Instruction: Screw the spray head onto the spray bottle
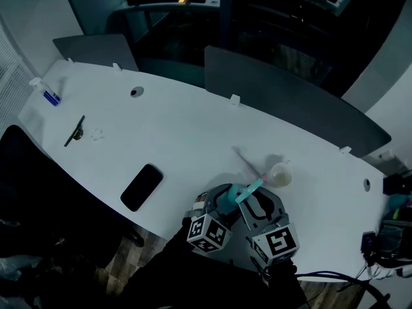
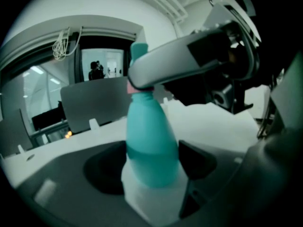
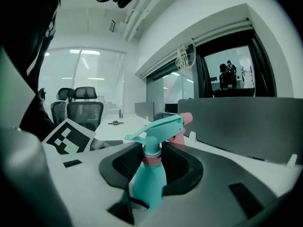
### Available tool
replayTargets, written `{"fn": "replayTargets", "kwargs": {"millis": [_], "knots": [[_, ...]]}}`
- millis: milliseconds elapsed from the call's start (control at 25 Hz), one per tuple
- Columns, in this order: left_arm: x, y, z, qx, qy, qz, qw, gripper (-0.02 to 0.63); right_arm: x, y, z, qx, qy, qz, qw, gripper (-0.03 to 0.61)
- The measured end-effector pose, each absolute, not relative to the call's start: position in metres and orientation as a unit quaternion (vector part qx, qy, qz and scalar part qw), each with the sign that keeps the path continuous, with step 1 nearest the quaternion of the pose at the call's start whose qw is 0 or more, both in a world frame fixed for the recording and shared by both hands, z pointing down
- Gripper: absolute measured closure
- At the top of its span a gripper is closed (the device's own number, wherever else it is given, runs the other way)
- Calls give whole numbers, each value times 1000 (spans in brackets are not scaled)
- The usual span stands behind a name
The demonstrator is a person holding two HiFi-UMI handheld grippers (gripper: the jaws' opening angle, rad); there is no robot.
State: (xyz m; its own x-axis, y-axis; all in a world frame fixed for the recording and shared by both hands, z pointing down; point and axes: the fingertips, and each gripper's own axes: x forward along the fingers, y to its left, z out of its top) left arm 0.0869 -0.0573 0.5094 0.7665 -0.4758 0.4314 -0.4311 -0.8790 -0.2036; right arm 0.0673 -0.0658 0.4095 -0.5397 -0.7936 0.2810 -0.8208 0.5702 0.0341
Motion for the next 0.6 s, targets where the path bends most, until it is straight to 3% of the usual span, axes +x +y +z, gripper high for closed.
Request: {"fn": "replayTargets", "kwargs": {"millis": [360, 600], "knots": [[86, -59, 509, -937, 249, -242, 42, 265, 64, -67, 418, 449, -870, 41, 201, 445], [83, -60, 507, -922, 326, -208, 23, 264, 64, -66, 419, 460, -868, 31, 186, 445]]}}
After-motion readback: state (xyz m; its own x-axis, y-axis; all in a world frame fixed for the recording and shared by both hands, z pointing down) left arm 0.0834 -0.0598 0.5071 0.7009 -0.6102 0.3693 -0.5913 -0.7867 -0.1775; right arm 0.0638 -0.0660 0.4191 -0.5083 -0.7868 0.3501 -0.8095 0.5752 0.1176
